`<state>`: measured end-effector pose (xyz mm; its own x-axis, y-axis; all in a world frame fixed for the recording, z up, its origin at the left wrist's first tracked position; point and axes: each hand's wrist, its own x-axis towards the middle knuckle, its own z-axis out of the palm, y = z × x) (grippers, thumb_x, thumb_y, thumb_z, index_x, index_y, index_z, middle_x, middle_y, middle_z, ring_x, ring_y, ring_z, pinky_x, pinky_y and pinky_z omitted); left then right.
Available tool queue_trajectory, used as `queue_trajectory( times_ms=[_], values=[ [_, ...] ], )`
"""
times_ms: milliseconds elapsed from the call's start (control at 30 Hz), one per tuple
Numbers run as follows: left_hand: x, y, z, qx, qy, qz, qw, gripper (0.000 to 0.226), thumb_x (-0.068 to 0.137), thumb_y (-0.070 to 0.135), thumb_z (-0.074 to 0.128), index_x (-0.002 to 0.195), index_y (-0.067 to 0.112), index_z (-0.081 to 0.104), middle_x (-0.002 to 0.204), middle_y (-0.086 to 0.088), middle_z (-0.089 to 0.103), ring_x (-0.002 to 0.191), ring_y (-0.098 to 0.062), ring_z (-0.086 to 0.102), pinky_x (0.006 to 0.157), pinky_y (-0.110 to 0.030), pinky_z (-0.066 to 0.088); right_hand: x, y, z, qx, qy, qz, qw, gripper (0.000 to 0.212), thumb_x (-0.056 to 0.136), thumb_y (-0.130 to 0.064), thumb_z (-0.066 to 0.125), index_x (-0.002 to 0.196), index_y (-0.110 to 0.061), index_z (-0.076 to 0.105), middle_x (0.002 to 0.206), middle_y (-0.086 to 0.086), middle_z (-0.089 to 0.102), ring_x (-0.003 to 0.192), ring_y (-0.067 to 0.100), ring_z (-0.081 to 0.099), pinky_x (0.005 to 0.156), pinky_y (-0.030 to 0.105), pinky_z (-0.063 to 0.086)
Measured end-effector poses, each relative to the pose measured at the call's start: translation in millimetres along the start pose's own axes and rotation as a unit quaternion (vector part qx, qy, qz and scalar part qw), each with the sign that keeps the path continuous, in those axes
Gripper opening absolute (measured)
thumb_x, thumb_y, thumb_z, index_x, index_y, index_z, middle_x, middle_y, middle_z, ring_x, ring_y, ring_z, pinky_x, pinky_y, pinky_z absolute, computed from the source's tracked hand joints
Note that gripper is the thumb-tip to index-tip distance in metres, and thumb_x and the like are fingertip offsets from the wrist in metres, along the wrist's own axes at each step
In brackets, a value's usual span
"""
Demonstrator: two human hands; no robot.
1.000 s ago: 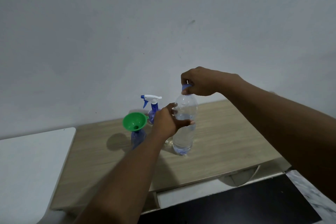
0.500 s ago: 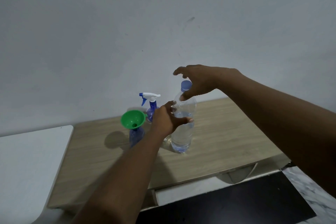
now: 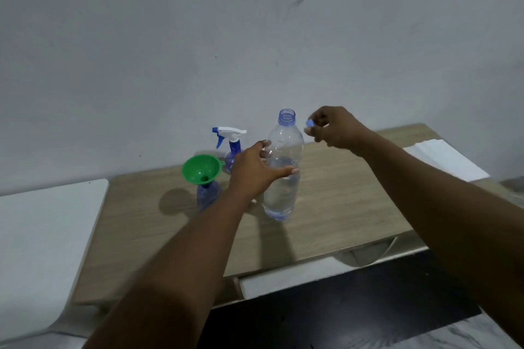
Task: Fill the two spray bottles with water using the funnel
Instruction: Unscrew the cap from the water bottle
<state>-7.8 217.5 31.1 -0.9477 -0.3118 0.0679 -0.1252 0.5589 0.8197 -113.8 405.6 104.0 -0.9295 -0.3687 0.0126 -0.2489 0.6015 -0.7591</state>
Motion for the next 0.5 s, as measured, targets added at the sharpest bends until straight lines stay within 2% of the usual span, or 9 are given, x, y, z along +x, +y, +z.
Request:
queue_trajectory(
  times_ms=[67, 167, 233, 300, 500],
  values=[
    [-1, 1, 1, -0.002, 0.009, 0.003, 1.000, 0.102, 0.050, 0.063, 0.090, 0.137, 0.023, 0.055, 0.116, 0.005, 0.068, 0.095, -0.006, 0.064, 0.087, -0.024, 0.054, -7, 41, 25, -0.049, -0.023, 0.060, 0.997, 0.026, 0.077, -0.026, 0.083, 0.096, -0.014, 0.068, 0.084, 0.002, 0.069, 0.079, 0.020, 0.065, 0.064, 0.026, 0.046],
    [-2, 1, 3, -0.016, 0.016, 0.003, 1.000, 0.099, 0.050, 0.059, 0.092, 0.136, 0.023, 0.056, 0.112, 0.006, 0.067, 0.091, -0.002, 0.064, 0.085, -0.020, 0.053, -24, 93, 63, -0.113, -0.058, 0.113, 0.985, 0.029, 0.073, -0.027, 0.085, 0.096, -0.015, 0.070, 0.093, 0.007, 0.071, 0.090, 0.023, 0.067, 0.077, 0.028, 0.051],
    [-3, 1, 3, -0.023, 0.010, 0.002, 1.000, 0.098, 0.053, 0.056, 0.093, 0.137, 0.023, 0.055, 0.112, 0.007, 0.066, 0.089, 0.001, 0.062, 0.078, -0.011, 0.049, -35, 118, 87, -0.123, -0.084, 0.139, 0.979, 0.028, 0.075, -0.024, 0.082, 0.098, -0.015, 0.070, 0.098, 0.011, 0.073, 0.095, 0.027, 0.068, 0.077, 0.027, 0.050],
    [-4, 1, 4, -0.032, 0.005, -0.001, 0.999, 0.096, 0.055, 0.052, 0.093, 0.138, 0.022, 0.054, 0.113, 0.006, 0.065, 0.087, 0.005, 0.060, 0.071, -0.004, 0.044, -43, 136, 107, -0.133, -0.094, 0.149, 0.975, 0.029, 0.076, -0.021, 0.079, 0.102, -0.014, 0.070, 0.104, 0.013, 0.071, 0.100, 0.029, 0.066, 0.079, 0.028, 0.048],
    [-4, 1, 4, -0.041, 0.002, -0.010, 0.999, 0.096, 0.056, 0.050, 0.093, 0.139, 0.022, 0.053, 0.115, 0.006, 0.065, 0.089, 0.003, 0.060, 0.068, 0.000, 0.043, -52, 163, 139, -0.164, -0.096, 0.132, 0.973, 0.027, 0.085, -0.023, 0.069, 0.109, -0.010, 0.065, 0.117, 0.015, 0.063, 0.112, 0.032, 0.058, 0.088, 0.034, 0.046]
  ],
)
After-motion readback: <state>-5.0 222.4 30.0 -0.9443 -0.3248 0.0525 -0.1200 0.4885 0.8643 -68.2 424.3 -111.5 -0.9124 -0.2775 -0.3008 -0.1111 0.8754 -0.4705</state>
